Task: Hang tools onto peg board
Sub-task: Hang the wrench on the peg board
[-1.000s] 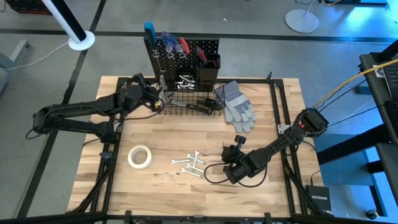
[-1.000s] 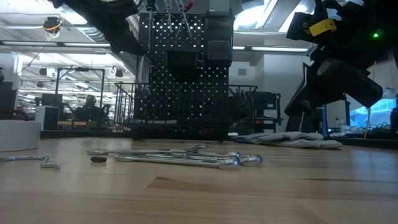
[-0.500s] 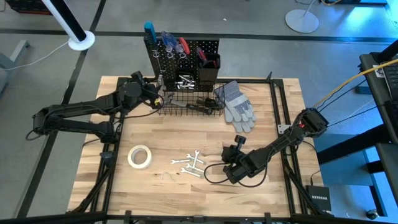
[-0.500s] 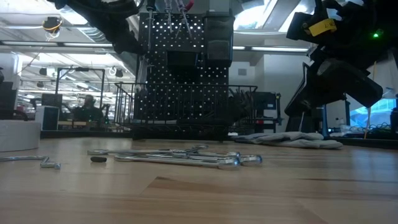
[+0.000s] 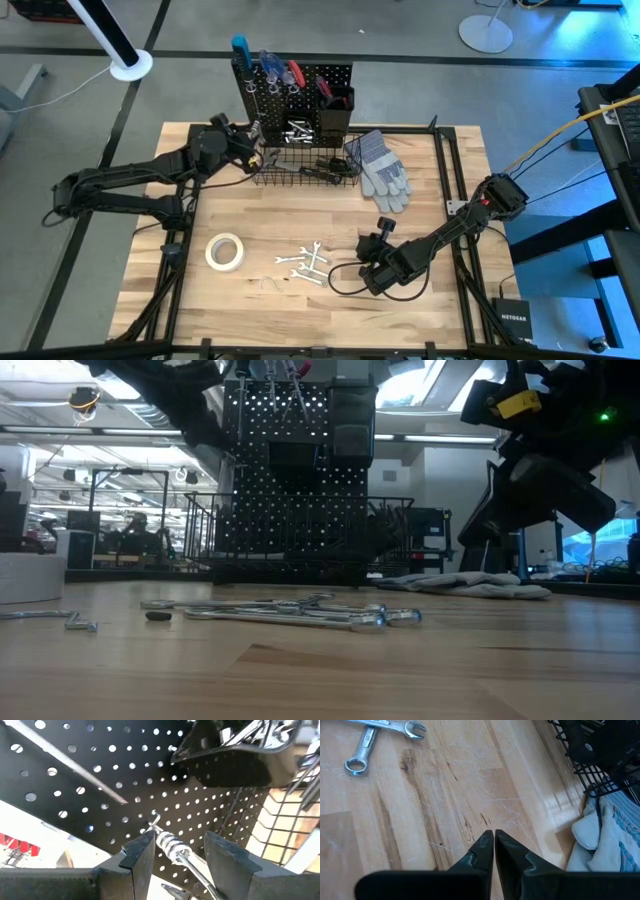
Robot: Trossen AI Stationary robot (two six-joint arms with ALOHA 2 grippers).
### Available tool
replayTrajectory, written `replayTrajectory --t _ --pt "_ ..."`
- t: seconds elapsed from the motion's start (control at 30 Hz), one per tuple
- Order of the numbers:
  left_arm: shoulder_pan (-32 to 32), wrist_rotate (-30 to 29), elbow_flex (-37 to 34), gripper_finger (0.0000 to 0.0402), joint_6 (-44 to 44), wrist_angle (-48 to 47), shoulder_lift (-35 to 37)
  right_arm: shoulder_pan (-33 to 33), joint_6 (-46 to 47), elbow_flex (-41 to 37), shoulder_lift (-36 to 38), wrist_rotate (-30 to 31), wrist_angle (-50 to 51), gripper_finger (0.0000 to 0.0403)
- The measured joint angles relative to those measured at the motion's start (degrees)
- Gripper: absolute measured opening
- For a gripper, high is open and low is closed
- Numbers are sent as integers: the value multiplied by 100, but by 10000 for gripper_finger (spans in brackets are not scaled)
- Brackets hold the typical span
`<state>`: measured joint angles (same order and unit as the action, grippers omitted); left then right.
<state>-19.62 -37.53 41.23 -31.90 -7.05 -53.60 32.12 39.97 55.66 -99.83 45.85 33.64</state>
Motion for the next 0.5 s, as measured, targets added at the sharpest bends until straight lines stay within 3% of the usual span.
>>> replayTrajectory --t 0.33,0.5 --pt "630 65 0 164 153 11 51 0 0 0 0 0 43 24" --pt "1030 -331 0 164 243 30 295 0 0 0 0 0 41 23"
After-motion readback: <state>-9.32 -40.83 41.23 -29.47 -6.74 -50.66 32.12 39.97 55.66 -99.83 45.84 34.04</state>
